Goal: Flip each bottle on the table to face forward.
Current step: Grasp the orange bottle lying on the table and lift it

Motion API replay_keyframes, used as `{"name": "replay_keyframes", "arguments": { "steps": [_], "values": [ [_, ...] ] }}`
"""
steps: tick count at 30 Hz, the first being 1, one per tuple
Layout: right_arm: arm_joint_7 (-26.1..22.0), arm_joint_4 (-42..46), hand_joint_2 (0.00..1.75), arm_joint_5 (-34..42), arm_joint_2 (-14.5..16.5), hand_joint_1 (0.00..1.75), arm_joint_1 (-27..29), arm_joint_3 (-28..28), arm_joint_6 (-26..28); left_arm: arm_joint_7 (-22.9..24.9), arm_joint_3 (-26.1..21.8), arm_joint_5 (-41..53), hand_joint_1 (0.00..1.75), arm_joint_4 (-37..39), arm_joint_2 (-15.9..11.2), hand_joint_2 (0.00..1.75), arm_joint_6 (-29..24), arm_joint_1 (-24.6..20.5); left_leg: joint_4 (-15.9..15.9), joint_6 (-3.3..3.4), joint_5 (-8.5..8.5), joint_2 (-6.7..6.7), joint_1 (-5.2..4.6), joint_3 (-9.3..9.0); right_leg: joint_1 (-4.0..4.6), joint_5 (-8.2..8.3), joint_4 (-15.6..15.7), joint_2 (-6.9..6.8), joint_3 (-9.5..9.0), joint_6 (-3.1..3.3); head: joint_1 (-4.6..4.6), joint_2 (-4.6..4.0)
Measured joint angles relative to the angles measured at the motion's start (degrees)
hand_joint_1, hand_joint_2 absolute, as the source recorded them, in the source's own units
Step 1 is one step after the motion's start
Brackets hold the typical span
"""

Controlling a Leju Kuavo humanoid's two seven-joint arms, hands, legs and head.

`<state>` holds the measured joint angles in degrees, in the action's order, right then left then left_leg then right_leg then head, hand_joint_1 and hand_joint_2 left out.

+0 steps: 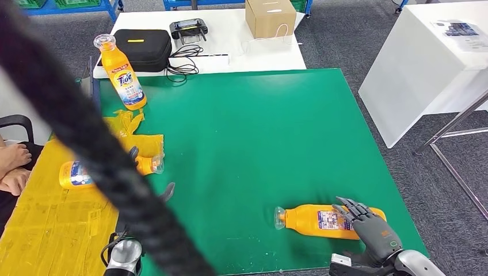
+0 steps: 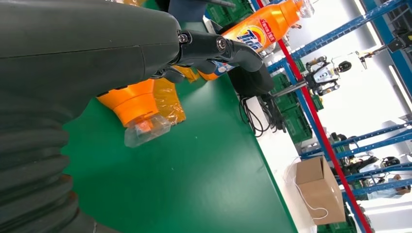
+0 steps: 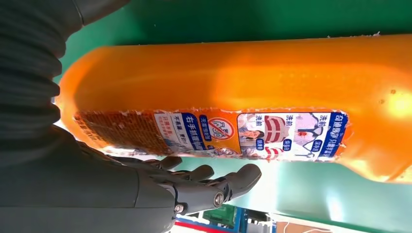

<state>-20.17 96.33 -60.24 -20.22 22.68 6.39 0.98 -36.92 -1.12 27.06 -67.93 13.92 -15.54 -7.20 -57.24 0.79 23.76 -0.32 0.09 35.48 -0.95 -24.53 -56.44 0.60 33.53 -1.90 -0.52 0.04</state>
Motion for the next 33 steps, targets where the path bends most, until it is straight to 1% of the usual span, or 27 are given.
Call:
{"name": "replay_keyframes", "arguments": {
  "steps": [11,18,20,22,25,27,30,33],
  "values": [
    [0.3,-0.4,1.75,0.0,-0.2,0.0,0.0,-0.2,-0.1,-0.1,0.6,-0.1,0.0,0.0,0.0,1.75,0.0,0.0,0.0,0.0,0.0,0.0,0.0,0.0,-0.01,0.0,0.0,0.0,0.0,0.0,-0.01,0.0],
    [1.7,-1.1,1.75,0.0,-1.5,0.0,0.1,-1.1,-0.1,-0.4,1.0,-0.8,0.0,0.0,0.0,1.75,-0.1,-0.4,0.0,0.0,0.0,0.0,0.0,0.0,-0.01,0.0,0.0,0.0,-0.01,0.0,0.0,0.0],
    [3.2,-1.4,1.75,-0.6,-2.1,0.87,0.0,-1.4,0.8,-0.6,1.1,-1.2,0.0,0.0,0.0,1.75,-0.2,-0.6,0.0,0.0,0.0,0.0,0.0,0.0,-0.01,0.0,0.0,0.0,-0.02,0.0,-0.01,0.0],
    [5.8,-2.1,1.75,-3.4,-2.4,1.71,-0.7,-1.7,2.9,-0.6,1.2,-1.4,0.0,0.0,0.0,1.75,-0.4,-0.6,0.0,0.0,0.0,0.0,0.0,0.0,0.0,0.0,0.0,0.0,-0.04,0.0,-0.01,0.0],
    [10.9,-5.4,1.75,-12.2,-1.6,1.63,-4.1,-1.9,7.4,-0.6,1.2,-1.5,0.0,-0.2,0.1,1.75,-0.4,-0.3,0.0,0.0,0.0,0.07,0.0,-0.04,0.0,0.01,0.0,0.04,-0.04,-0.01,0.0,0.0],
    [12.9,-8.8,1.75,-17.0,-0.4,1.57,-7.4,-2.0,9.9,-0.4,1.5,-1.3,0.0,-0.8,0.4,1.75,-0.3,0.0,0.0,0.01,-0.01,0.12,0.0,-0.09,0.0,0.03,0.0,0.06,-0.06,-0.01,0.0,0.0],
    [13.7,-12.3,1.75,-18.9,1.2,1.51,-10.5,-2.2,11.6,0.0,2.3,-0.7,0.0,-1.8,0.8,1.75,0.0,0.3,0.0,0.04,-0.04,0.06,0.0,-0.17,0.0,0.02,0.0,0.01,-0.15,-0.02,-0.01,0.0],
    [14.0,-13.7,1.75,-18.9,2.0,1.49,-11.2,-2.3,12.5,0.6,3.4,0.1,0.0,-2.5,1.3,1.75,0.1,0.8,0.0,0.04,-0.03,0.01,0.0,-0.18,0.01,0.01,0.0,-0.03,-0.21,-0.02,-0.01,0.0]
  ]
}}
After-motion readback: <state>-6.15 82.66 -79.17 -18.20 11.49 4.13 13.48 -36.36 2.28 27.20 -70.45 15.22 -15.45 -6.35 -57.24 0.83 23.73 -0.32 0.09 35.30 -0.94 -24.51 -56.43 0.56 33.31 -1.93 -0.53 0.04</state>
